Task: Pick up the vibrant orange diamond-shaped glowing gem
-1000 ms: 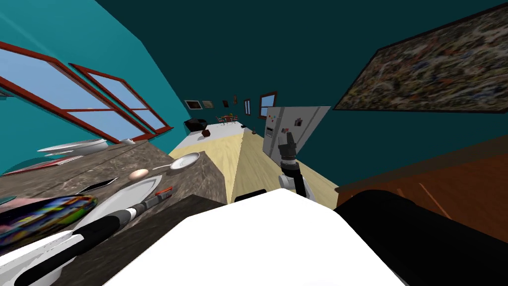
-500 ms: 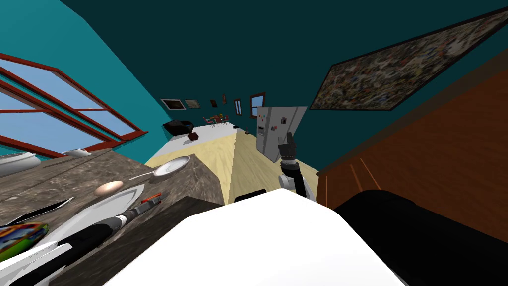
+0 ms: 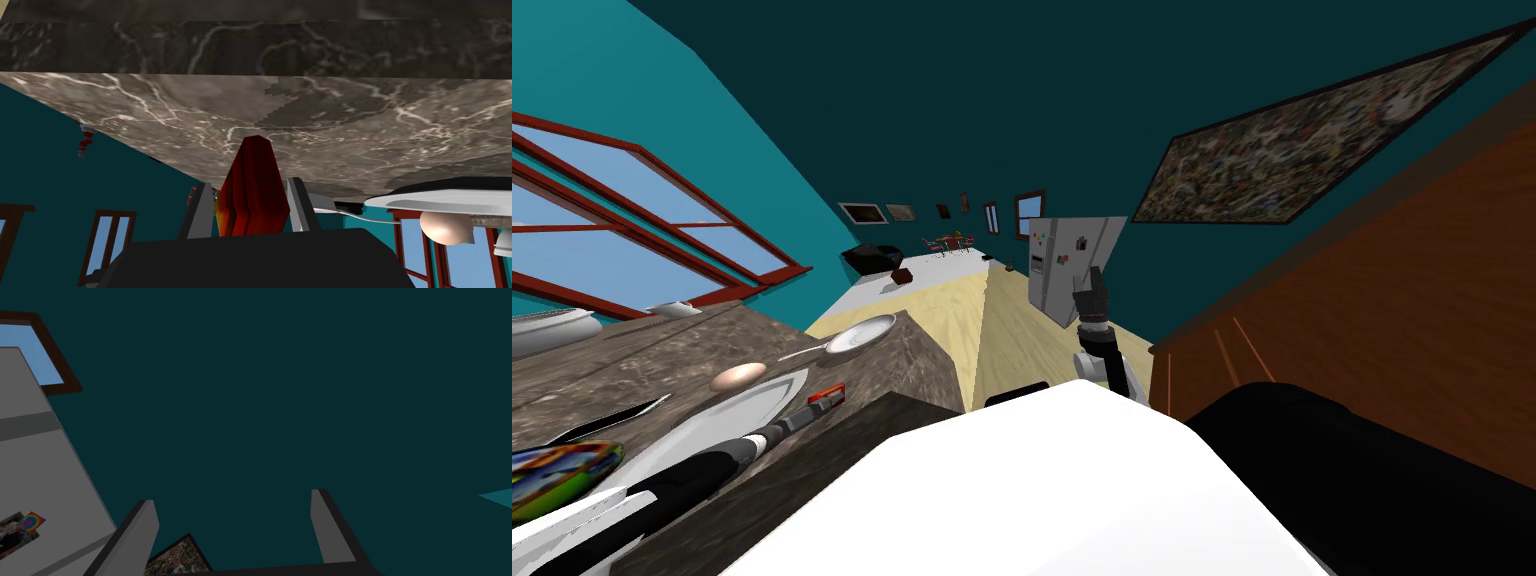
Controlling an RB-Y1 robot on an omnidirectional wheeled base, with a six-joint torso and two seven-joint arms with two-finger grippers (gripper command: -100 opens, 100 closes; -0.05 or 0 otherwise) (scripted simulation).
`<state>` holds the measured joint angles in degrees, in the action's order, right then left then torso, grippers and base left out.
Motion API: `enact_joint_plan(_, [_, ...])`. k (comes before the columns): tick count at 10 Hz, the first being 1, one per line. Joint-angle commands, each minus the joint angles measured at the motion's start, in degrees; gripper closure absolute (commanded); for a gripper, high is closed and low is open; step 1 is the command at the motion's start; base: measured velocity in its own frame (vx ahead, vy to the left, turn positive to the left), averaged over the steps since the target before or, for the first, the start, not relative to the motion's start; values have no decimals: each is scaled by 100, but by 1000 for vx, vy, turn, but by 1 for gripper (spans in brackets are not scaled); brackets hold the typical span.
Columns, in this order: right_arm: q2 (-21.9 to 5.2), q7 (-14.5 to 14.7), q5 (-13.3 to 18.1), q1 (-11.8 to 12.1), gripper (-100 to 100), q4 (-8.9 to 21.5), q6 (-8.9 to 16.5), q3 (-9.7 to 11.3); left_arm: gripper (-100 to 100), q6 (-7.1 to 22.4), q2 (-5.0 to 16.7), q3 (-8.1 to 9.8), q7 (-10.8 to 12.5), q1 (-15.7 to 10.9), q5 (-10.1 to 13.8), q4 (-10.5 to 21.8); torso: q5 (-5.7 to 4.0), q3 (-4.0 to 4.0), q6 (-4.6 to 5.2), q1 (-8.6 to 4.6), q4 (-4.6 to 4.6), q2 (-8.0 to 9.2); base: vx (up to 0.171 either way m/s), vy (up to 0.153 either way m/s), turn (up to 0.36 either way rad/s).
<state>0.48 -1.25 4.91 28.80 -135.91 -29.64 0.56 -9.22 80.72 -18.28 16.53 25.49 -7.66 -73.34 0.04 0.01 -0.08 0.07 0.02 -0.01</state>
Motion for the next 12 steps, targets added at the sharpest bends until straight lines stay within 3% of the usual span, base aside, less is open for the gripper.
enact_joint_plan(1, [0,0,0,0,0,0,0,0,100,0,0,0,0,0,0,0,0,0,0,0,0,0,0,0,0])
enact_joint_plan(2, [0,0,0,0,0,0,0,0,0,-1,0,0,0,0,0,0,0,0,0,0,0,-1,0,0,0])
enact_joint_plan(3, [0,0,0,0,0,0,0,0,100,-58,75,0,-36,4,-41,-125,-1,0,0,0,0,-1,72,6,337])
enact_joint_plan(11, [0,0,0,2,0,0,0,-1,100,-210,388,120,-310,163,-288,-985,-5,-21,-2,-3,-8,-37,123,-8,267])
enact_joint_plan(12, [0,0,0,2,0,0,0,-1,100,-202,362,77,-282,111,-273,-900,-4,-22,-1,0,-8,-39,49,-7,56])
